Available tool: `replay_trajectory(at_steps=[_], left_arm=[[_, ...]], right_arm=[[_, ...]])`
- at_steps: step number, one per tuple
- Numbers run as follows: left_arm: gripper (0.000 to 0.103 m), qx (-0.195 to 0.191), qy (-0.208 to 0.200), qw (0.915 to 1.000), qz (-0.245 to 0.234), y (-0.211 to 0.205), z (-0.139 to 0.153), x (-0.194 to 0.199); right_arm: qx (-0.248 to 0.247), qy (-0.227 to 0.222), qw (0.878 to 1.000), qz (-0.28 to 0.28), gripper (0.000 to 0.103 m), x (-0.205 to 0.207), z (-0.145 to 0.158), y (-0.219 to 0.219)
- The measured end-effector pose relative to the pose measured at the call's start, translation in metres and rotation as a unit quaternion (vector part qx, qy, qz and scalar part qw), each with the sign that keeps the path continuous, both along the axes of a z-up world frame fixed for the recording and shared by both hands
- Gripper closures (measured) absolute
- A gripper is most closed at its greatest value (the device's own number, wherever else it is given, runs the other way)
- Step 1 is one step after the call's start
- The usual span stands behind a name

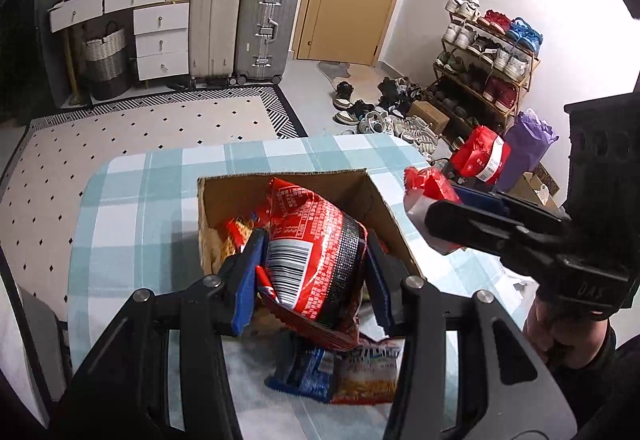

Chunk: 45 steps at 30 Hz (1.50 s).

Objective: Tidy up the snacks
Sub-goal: 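Carry the chocolate pack in the left gripper over the box while the right carries the balloon bag, then open both grippers over the box, dropping the chocolate pack and balloon bag, then withdraw both open grippers from the box toward the last two snacks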

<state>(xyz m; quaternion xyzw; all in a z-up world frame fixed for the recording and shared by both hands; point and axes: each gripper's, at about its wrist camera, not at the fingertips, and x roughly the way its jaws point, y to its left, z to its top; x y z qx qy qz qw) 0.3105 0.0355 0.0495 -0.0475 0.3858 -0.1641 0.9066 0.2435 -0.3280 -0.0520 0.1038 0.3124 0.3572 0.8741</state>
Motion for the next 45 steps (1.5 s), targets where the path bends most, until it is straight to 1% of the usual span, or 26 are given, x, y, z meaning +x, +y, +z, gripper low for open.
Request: replay_trajectory(at_steps=[7,13,14,15,16,17,18,19,21,23,26,31,36,37,42,45], left_arm=[[0.059,0.003,0.015,0.9998,-0.011,-0.01,-0.014,0.037],[0.059,0.006,0.031,0.9993,-0.021,-0.016,-0.039,0.063],[0.059,0.012,0.029,0.9993,-0.018,-0.017,-0.042,0.067],[0.058,0.018,0.029,0.9992,-0.019,-0.019,-0.045,0.071],[0.053,0.027,0.035,0.9988,-0.022,-0.021,-0.048,0.075],[0.042,0.039,0.039,0.9983,-0.016,-0.022,-0.052,0.079],[0.034,0.045,0.039,0.9981,-0.01,-0.022,-0.054,0.082],[0.028,0.047,0.038,0.9981,-0.007,-0.021,-0.056,0.084],[0.027,0.047,0.031,0.9984,0.0,-0.018,-0.057,0.084],[0.027,0.046,0.033,0.9984,0.002,-0.014,-0.059,0.085],[0.027,0.047,0.034,0.9983,0.009,-0.01,-0.06,0.083],[0.027,0.049,0.028,0.9983,0.018,-0.004,-0.053,0.069],[0.026,0.056,0.019,0.9979,0.027,-0.001,-0.043,0.049],[0.024,0.056,0.016,0.9979,0.029,0.0,-0.04,0.044],[0.022,0.045,0.018,0.9982,0.036,0.004,-0.028,0.02],[0.02,0.05,0.008,0.9978,0.043,0.003,-0.019,0.003]], right_arm=[[-0.006,0.015,1.0,-0.013,0.06,0.025,-0.013,-0.001],[-0.02,0.025,0.999,-0.024,0.059,0.044,-0.031,0.003],[-0.023,0.026,0.999,-0.026,0.058,0.047,-0.034,0.003],[-0.026,0.027,0.999,-0.029,0.052,0.05,-0.038,0.003],[-0.03,0.026,0.999,-0.031,0.049,0.053,-0.04,0.003],[-0.036,0.025,0.999,-0.032,0.037,0.056,-0.044,0.003],[-0.041,0.022,0.998,-0.032,0.022,0.058,-0.047,0.003],[-0.044,0.022,0.998,-0.036,0.021,0.06,-0.05,0.001],[-0.036,0.028,0.998,-0.043,0.02,0.063,-0.056,-0.007],[-0.035,0.032,0.998,-0.05,0.02,0.064,-0.059,-0.012],[-0.031,0.027,0.998,-0.051,0.02,0.061,-0.057,-0.018],[-0.026,0.021,0.998,-0.055,0.019,0.052,-0.046,-0.022],[-0.019,0.006,0.998,-0.055,0.015,0.038,-0.031,-0.024],[-0.018,0.004,0.998,-0.053,0.015,0.036,-0.028,-0.024],[-0.017,-0.006,0.999,-0.052,0.015,0.019,-0.018,-0.025],[-0.015,-0.007,0.999,-0.049,0.012,0.007,-0.011,-0.025]])
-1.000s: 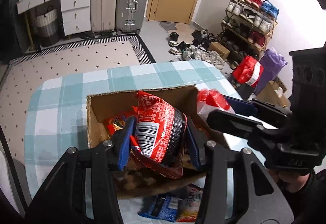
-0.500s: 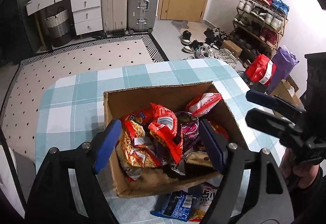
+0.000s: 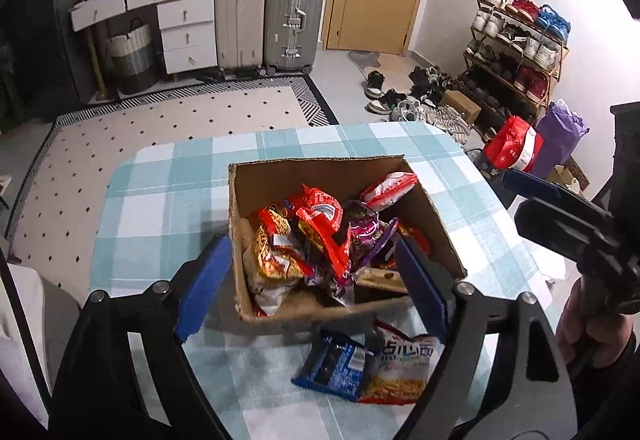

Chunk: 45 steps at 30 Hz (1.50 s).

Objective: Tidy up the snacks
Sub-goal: 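Withdraw both open grippers from the box toward the last two snacks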

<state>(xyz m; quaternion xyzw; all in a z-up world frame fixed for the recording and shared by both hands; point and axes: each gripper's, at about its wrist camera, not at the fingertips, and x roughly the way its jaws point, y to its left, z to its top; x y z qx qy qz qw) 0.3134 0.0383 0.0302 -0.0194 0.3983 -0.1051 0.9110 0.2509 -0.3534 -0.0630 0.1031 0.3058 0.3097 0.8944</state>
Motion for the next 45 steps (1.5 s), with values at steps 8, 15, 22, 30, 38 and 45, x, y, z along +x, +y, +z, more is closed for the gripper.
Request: replay_trajectory(at_steps=[8,15,22,30,38,45], left_arm=[[0.018,0.01,-0.024,0.9996,0.006,-0.009,0.018,-0.044],[0.013,0.01,-0.042,0.999,0.009,-0.014,0.027,-0.078],[0.003,0.009,-0.061,0.998,0.015,-0.017,0.027,-0.119],[0.002,-0.022,-0.072,0.9968,0.028,-0.013,0.016,-0.159],[0.001,-0.022,-0.067,0.9962,0.051,-0.01,-0.011,-0.19],[0.001,-0.022,-0.057,0.9959,0.067,-0.003,-0.033,-0.199]], right_arm=[[-0.001,-0.016,1.0,0.004,0.011,-0.038,0.018,-0.001],[0.0,-0.027,1.0,0.002,0.01,-0.073,0.024,-0.004],[0.006,-0.034,0.999,-0.007,0.01,-0.109,0.019,-0.007],[0.014,-0.033,0.999,-0.017,0.007,-0.14,0.014,-0.008],[-0.003,-0.04,0.999,-0.027,0.004,-0.171,-0.003,-0.001],[-0.002,-0.012,0.999,-0.035,0.004,-0.176,-0.029,-0.001]])
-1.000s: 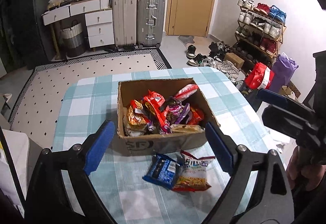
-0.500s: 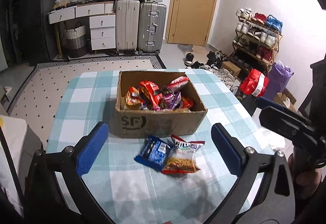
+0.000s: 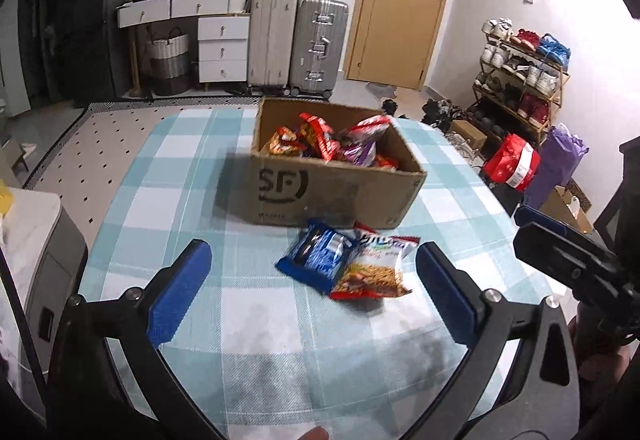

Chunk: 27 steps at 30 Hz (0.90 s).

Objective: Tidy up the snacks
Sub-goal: 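Withdraw both open grippers from the box toward the last two snacks, then grasp the white noodle snack bag with the right gripper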

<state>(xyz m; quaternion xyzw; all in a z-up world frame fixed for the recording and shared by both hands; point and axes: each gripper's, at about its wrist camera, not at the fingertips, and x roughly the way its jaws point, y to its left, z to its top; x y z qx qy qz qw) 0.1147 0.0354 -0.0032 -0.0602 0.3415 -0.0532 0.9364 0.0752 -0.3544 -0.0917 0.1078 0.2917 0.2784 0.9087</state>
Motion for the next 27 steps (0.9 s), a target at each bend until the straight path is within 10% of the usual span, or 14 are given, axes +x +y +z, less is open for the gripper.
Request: replay_trajectory(at_steps=[27], left_arm=[[0.001,-0.028,0.048,0.9977,0.039,0.035,-0.087,0.03]], right_arm=[[-0.005,0.116,0.993,0.015,0.004,0.062,-0.105,0.015]])
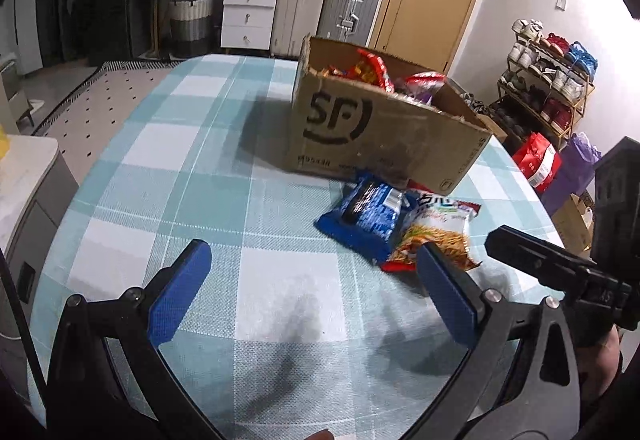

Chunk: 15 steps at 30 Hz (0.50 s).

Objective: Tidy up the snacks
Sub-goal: 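Grasp the white noodle snack bag with the right gripper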

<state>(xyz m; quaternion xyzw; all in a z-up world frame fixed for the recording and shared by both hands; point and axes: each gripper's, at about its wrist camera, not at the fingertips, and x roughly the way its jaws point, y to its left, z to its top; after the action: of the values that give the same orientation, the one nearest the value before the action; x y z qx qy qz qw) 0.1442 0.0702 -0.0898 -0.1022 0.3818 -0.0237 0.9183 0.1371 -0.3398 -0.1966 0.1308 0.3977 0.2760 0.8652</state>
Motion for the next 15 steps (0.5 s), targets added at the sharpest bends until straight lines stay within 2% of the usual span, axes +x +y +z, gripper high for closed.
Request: replay_trajectory(at_steps=[7,10,15], left_arm=[[0.001,-0.018,0.017,0.9997,0.005,0.011,-0.015,0.008],[0.001,-0.035,0.019,0.9992,0.003,0.016,-0.017,0.011],[0.001,-0.038,0.022,0.999,0.002,0.02,-0.021,0.014]], right_arm=[[0.003,0.029,1.0,0.005,0.004,0.024,-0.023,0.01],[-0.002,0.033,0.999,0.008,0.004,0.035,-0.029,0.015],[-0.012,0.032,0.999,0.013,0.004,0.052,-0.034,0.026]])
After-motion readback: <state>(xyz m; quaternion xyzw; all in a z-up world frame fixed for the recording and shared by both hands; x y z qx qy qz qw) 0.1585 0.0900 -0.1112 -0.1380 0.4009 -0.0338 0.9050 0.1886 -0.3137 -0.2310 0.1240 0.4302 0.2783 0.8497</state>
